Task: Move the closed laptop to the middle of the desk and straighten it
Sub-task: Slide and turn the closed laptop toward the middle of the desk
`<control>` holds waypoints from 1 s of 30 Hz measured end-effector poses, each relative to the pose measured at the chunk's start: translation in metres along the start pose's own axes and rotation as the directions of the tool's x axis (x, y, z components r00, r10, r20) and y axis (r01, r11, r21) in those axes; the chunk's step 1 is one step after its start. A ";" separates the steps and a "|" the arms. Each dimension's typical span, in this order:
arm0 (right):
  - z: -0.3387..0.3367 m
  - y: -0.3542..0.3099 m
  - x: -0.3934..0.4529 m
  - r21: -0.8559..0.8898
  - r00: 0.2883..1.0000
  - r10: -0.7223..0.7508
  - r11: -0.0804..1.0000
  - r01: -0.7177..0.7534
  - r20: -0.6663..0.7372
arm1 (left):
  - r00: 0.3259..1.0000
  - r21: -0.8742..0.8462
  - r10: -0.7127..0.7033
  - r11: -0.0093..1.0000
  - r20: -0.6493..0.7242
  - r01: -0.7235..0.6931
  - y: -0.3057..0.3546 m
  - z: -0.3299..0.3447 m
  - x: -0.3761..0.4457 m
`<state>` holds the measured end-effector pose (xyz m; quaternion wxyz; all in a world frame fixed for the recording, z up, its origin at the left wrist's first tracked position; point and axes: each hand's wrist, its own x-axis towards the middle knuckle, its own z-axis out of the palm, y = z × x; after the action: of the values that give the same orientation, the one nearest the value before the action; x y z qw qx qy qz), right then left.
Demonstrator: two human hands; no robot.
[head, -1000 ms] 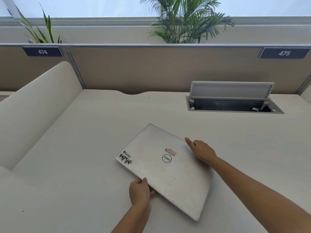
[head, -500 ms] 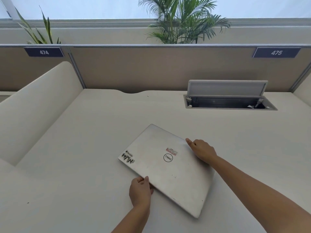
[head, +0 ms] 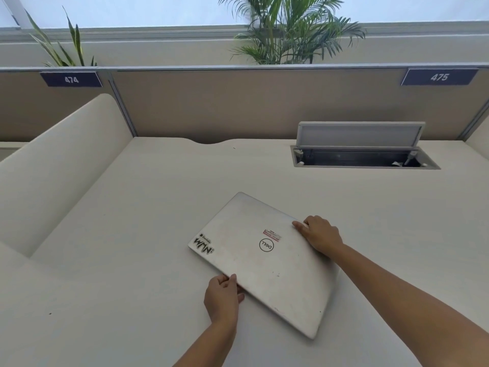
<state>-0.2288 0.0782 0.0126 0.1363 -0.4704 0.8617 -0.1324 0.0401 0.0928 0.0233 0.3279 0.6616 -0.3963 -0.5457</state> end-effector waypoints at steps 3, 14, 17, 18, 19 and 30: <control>0.001 0.000 -0.001 -0.003 1.000 0.001 1.000 -0.001 -0.010 | 1.000 0.008 0.009 1.000 -0.002 -0.009 -0.001 0.001 0.001; -0.005 -0.005 -0.007 0.014 1.000 -0.006 1.000 0.006 0.017 | 0.999 0.031 0.017 0.999 -0.033 -0.016 -0.003 0.001 0.001; -0.006 -0.008 -0.012 -0.019 0.999 -0.025 1.000 0.025 -0.022 | 0.999 0.042 0.021 0.999 -0.043 -0.019 -0.004 0.002 0.000; -0.007 -0.009 -0.014 -0.033 0.999 -0.030 0.999 0.029 -0.027 | 0.999 0.044 0.021 0.999 -0.049 -0.019 -0.004 0.002 -0.001; -0.007 -0.011 -0.015 -0.046 0.999 -0.034 0.998 0.033 -0.030 | 0.998 0.047 0.020 0.999 -0.053 -0.018 -0.004 0.003 -0.001; -0.009 -0.001 -0.034 -0.101 0.982 -0.035 0.995 0.016 -0.187 | 1.000 -0.066 0.023 0.998 0.017 -0.021 -0.007 -0.018 0.006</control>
<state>-0.2133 0.1077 0.0253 0.0288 -0.4730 0.8701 -0.1355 0.0594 0.0909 0.0177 0.3521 0.6412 -0.3881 -0.5605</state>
